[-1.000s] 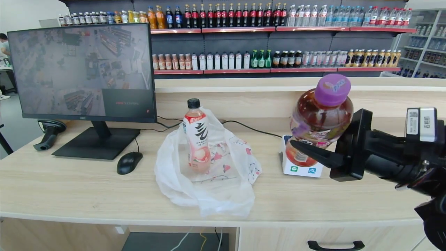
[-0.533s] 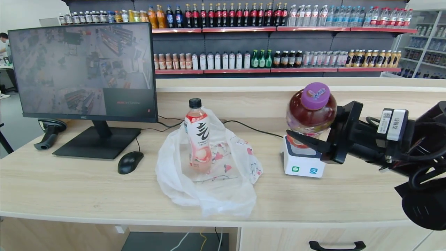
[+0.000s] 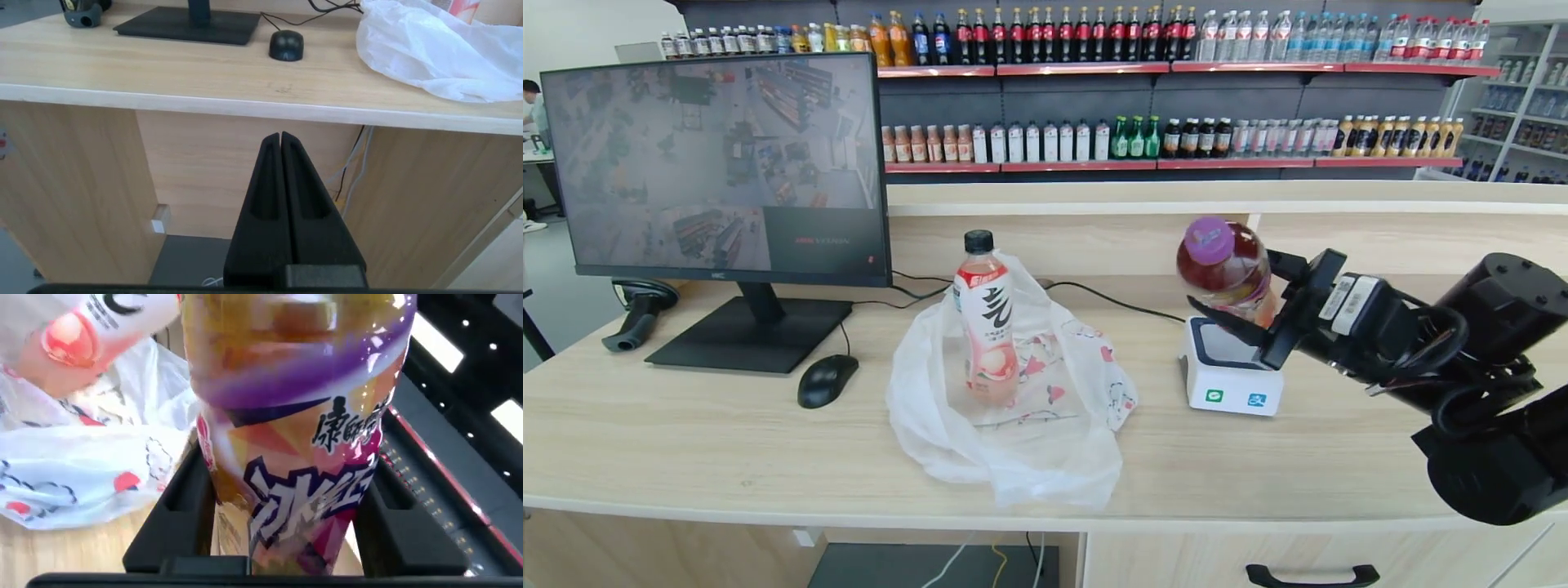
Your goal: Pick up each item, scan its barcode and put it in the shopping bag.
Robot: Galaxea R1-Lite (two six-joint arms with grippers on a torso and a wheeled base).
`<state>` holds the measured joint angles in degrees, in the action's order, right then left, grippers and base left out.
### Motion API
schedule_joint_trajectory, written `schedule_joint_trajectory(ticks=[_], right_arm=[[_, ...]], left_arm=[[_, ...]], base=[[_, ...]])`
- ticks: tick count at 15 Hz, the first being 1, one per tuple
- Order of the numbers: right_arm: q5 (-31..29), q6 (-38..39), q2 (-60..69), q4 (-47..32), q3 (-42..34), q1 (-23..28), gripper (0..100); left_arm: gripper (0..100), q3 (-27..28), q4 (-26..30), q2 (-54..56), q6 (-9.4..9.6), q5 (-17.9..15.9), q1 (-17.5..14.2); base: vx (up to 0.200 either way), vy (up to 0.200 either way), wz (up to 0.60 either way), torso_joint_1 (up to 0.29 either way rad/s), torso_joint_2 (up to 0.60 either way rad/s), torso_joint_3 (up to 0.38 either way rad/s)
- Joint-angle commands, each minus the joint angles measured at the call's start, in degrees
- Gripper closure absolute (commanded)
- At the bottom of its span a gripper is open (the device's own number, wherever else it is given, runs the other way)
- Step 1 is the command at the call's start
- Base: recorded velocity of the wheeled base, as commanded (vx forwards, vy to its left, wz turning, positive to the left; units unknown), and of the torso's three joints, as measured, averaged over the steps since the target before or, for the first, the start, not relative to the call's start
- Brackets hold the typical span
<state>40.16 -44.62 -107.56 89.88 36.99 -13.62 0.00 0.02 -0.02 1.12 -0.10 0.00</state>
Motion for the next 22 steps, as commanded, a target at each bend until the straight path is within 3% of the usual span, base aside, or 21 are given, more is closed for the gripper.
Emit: schedule_joint_trajectory(ticks=[1, 5, 22], right_arm=[[0.3, -3.8, -1.9, 0.1, 0.8, 1.3, 100], [3.7, -10.8, -3.5, 0.1, 1.9, 1.3, 100], [5.5, -14.4, -5.6, 0.1, 0.0, 1.6, 100]], left_arm=[[100, 0.0, 0.0, 0.0, 0.02, -0.1, 0.0], [100, 0.0, 0.0, 0.0, 0.02, 0.0, 0.0], [100, 0.0, 0.0, 0.0, 0.02, 0.0, 0.0]], base=[[0.000, 0.000, 0.00, 0.000, 0.00, 0.000], [0.000, 0.000, 0.00, 0.000, 0.00, 0.000], [0.000, 0.000, 0.00, 0.000, 0.00, 0.000]])
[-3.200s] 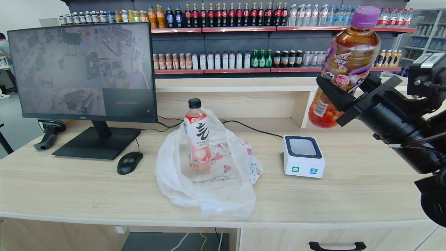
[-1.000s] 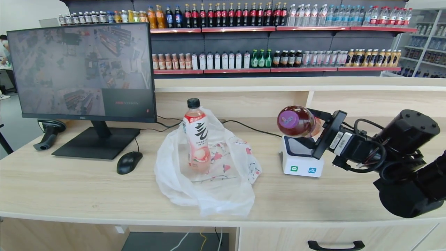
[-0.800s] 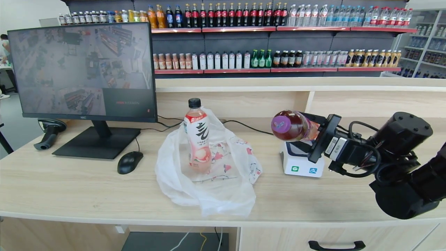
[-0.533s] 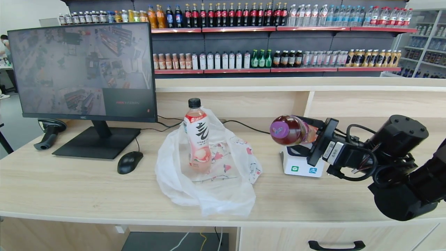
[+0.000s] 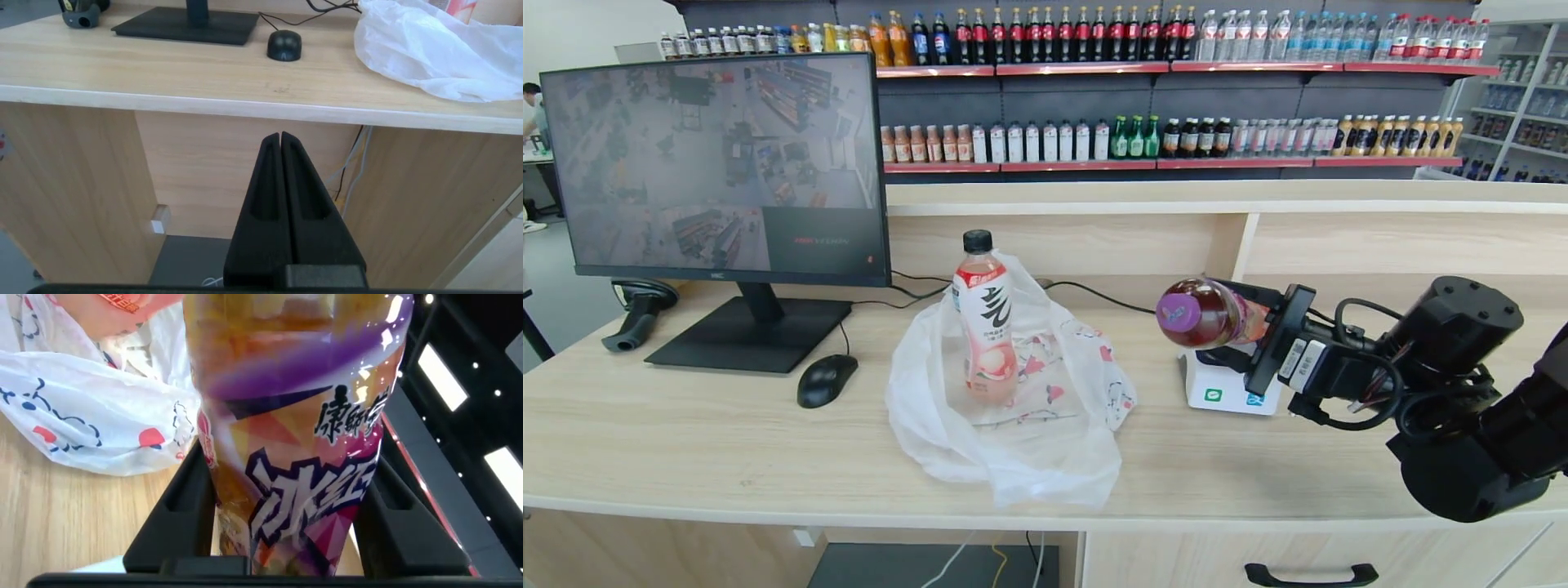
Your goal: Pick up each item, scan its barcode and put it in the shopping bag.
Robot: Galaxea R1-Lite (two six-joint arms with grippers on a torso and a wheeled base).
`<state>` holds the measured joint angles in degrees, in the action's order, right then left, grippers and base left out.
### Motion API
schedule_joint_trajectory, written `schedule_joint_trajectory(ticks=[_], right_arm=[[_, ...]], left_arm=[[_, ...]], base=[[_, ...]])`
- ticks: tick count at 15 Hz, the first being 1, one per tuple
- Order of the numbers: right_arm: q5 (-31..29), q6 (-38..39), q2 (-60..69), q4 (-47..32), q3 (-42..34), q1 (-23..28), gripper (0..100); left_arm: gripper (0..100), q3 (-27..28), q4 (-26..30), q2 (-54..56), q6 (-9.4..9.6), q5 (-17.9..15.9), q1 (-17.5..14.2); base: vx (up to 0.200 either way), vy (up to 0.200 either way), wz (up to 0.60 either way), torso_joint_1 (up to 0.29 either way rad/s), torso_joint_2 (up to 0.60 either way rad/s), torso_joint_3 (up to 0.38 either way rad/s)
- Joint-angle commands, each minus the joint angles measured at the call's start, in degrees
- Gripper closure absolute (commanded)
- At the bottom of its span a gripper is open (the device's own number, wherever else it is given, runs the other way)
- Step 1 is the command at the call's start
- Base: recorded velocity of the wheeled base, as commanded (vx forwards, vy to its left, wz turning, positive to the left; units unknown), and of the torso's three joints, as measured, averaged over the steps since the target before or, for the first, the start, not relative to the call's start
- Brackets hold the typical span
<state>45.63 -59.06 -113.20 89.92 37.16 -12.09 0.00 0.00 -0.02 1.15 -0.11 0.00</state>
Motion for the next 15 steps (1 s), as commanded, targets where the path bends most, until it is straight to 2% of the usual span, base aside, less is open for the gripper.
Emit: schedule_joint_trajectory(ticks=[1, 15], right_arm=[[0.1, -0.2, 0.2, 0.1, -0.6, 0.1, 100], [0.0, -1.2, 0.6, 0.1, -1.8, 0.5, 100]], left_arm=[[100, 0.0, 0.0, 0.0, 0.00, -0.1, 0.0], [100, 0.0, 0.0, 0.0, 0.00, 0.0, 0.0]], base=[[0.000, 0.000, 0.00, 0.000, 0.00, 0.000], [0.000, 0.000, 0.00, 0.000, 0.00, 0.000]])
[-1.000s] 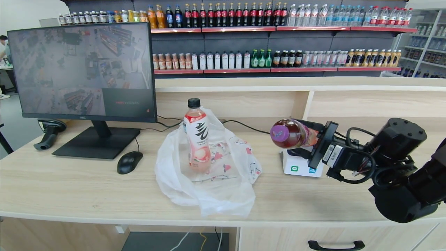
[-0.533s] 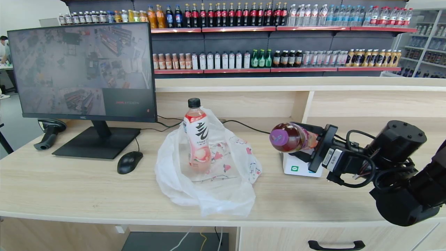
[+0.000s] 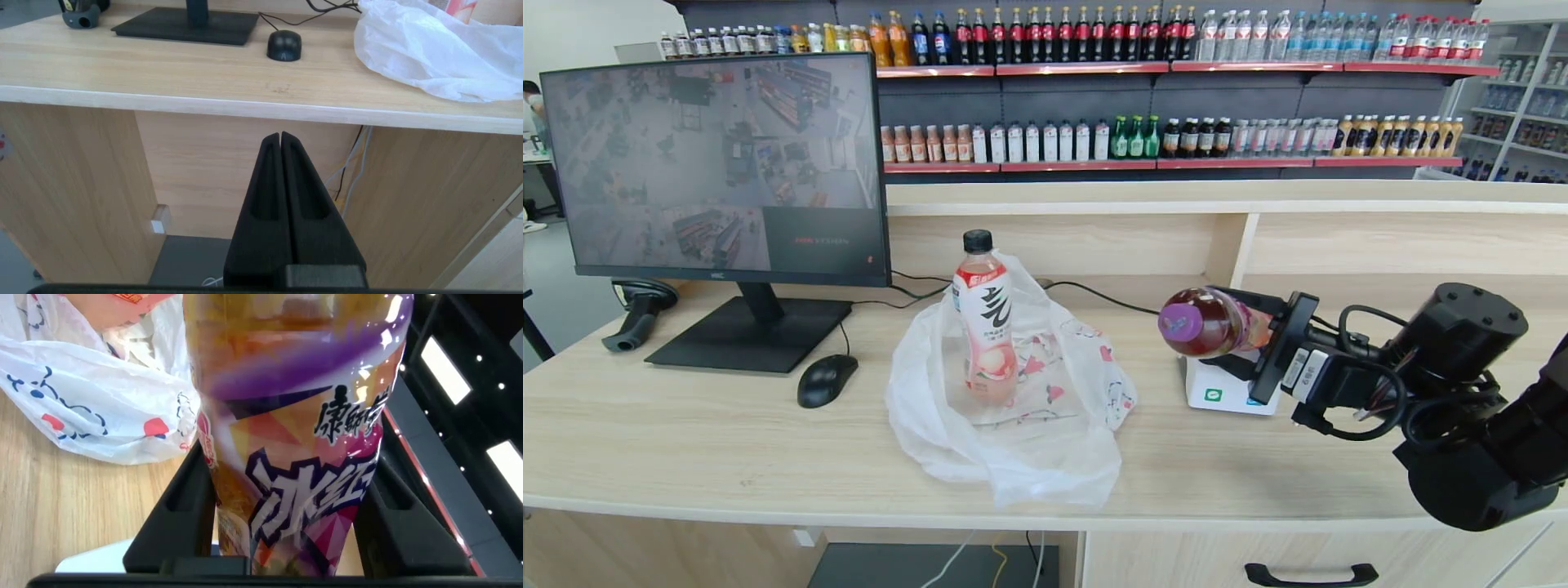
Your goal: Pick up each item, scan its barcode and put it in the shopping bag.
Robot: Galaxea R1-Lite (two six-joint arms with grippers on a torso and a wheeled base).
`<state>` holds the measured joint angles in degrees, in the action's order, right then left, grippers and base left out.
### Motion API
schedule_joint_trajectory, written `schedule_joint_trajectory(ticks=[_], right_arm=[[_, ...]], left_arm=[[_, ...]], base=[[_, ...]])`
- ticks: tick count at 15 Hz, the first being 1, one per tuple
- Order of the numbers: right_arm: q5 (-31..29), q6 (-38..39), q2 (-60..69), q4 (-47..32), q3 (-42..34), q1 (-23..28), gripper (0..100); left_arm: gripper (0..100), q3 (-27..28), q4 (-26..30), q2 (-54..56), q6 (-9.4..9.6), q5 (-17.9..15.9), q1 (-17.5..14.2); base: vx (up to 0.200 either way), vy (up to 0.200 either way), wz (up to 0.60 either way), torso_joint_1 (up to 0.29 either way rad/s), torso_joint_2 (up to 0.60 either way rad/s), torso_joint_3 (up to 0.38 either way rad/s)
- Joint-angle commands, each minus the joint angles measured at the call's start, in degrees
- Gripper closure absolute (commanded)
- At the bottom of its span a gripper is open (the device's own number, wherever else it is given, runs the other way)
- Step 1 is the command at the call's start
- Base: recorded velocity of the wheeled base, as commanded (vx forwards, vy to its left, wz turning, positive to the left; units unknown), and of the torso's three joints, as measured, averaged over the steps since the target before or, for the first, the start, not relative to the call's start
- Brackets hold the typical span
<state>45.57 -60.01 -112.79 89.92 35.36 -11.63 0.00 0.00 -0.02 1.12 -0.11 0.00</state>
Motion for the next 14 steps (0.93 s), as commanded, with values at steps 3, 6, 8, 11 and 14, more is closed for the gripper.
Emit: schedule_joint_trajectory(ticks=[3, 6, 8, 11, 14], right_arm=[[-0.3, 1.4, 1.2, 0.1, 0.6, 0.1, 100], [-5.7, 6.9, 4.7, 0.1, 1.9, -0.8, 100], [-10.0, 10.8, 6.5, 0.1, 2.0, -2.1, 100], [-23.7, 22.0, 9.8, 0.1, 1.4, -6.1, 100], [-32.1, 33.6, 11.8, 0.1, 1.2, -6.7, 100]], left_arm=[[100, 0.0, 0.0, 0.0, 0.02, 0.0, 0.0], [100, 0.0, 0.1, 0.0, 0.02, 0.0, 0.0], [100, 0.0, 0.1, 0.0, 0.02, 0.0, 0.0], [100, 0.0, 0.0, 0.0, 0.02, 0.0, 0.0], [100, 0.0, 0.1, 0.0, 0.02, -0.1, 0.0]], base=[[0.000, 0.000, 0.00, 0.000, 0.00, 0.000], [0.000, 0.000, 0.00, 0.000, 0.00, 0.000], [0.000, 0.000, 0.00, 0.000, 0.00, 0.000], [0.000, 0.000, 0.00, 0.000, 0.00, 0.000], [0.000, 0.000, 0.00, 0.000, 0.00, 0.000]])
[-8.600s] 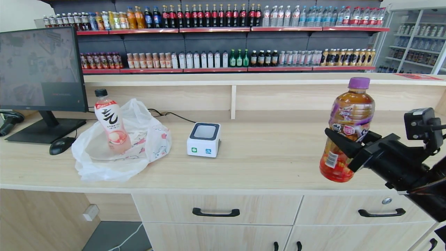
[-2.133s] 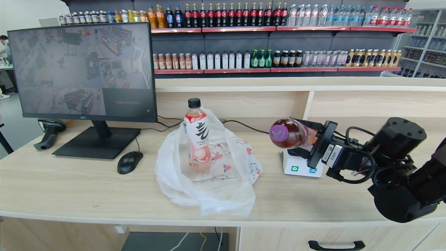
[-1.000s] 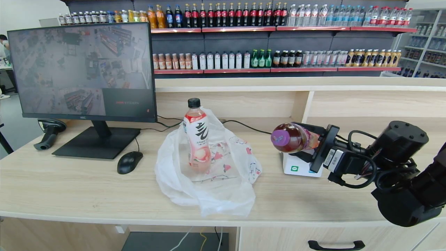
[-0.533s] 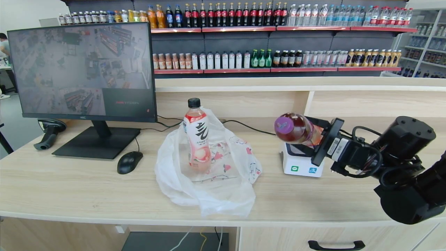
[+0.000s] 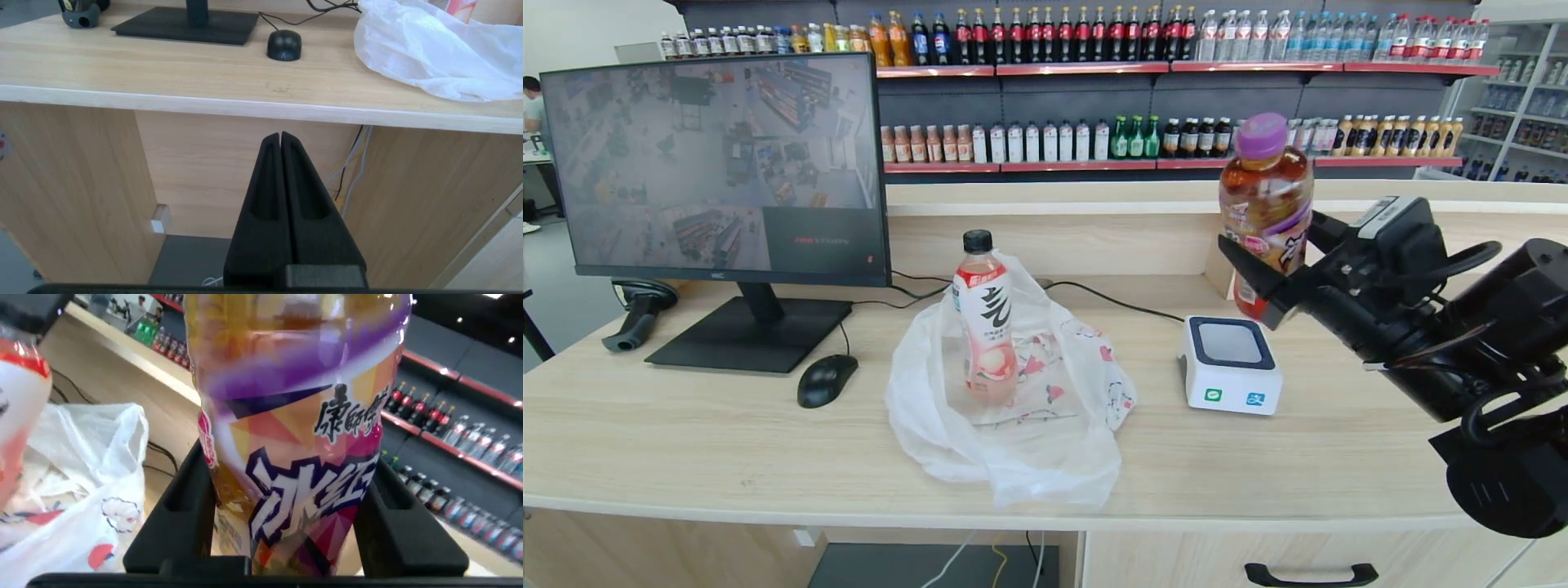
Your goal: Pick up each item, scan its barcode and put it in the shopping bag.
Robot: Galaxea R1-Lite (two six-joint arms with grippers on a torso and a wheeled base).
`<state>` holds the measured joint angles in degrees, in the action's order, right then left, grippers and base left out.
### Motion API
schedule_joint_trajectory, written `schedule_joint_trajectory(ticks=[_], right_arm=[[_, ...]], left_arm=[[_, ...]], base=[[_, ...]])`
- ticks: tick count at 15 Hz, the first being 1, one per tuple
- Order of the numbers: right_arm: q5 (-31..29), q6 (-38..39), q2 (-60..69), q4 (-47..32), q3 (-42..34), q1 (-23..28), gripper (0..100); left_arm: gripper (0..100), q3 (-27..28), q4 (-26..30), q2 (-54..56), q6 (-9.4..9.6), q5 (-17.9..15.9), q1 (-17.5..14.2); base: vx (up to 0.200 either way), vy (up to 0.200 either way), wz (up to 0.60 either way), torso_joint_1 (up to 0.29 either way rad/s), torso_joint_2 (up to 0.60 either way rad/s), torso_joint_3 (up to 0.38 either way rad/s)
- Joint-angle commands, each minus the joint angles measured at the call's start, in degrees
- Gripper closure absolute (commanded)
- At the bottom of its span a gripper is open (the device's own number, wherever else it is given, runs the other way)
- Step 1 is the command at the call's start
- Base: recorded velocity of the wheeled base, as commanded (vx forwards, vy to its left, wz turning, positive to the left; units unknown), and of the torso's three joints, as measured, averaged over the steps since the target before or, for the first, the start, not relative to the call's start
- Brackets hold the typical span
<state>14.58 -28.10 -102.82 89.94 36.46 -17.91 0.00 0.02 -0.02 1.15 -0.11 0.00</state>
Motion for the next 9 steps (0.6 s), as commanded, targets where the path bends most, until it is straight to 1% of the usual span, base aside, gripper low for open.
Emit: schedule_joint_trajectory(ticks=[1, 3, 5, 9], right_arm=[[-1.7, 6.1, 1.8, 0.1, -0.4, -0.3, 100], [-1.9, 12.1, 1.7, 0.1, -0.7, -0.3, 100], [-3.0, 15.6, 1.3, 0.1, -2.9, 0.0, 100], [-14.8, 21.4, 1.8, 0.1, -7.6, 1.9, 100]], left_arm=[[100, 0.0, 0.1, 0.0, 0.00, 0.0, 0.0], [100, 0.0, 0.0, 0.0, 0.08, 0.0, 0.0], [100, 0.0, 0.1, 0.0, 0.00, -0.1, 0.0], [100, 0.0, 0.0, 0.0, 0.17, -0.1, 0.1]], base=[[0.000, 0.000, 0.00, 0.000, 0.00, 0.000], [0.000, 0.000, 0.00, 0.000, 0.00, 0.000], [0.000, 0.000, 0.00, 0.000, 0.00, 0.000], [0.000, 0.000, 0.00, 0.000, 0.00, 0.000]])
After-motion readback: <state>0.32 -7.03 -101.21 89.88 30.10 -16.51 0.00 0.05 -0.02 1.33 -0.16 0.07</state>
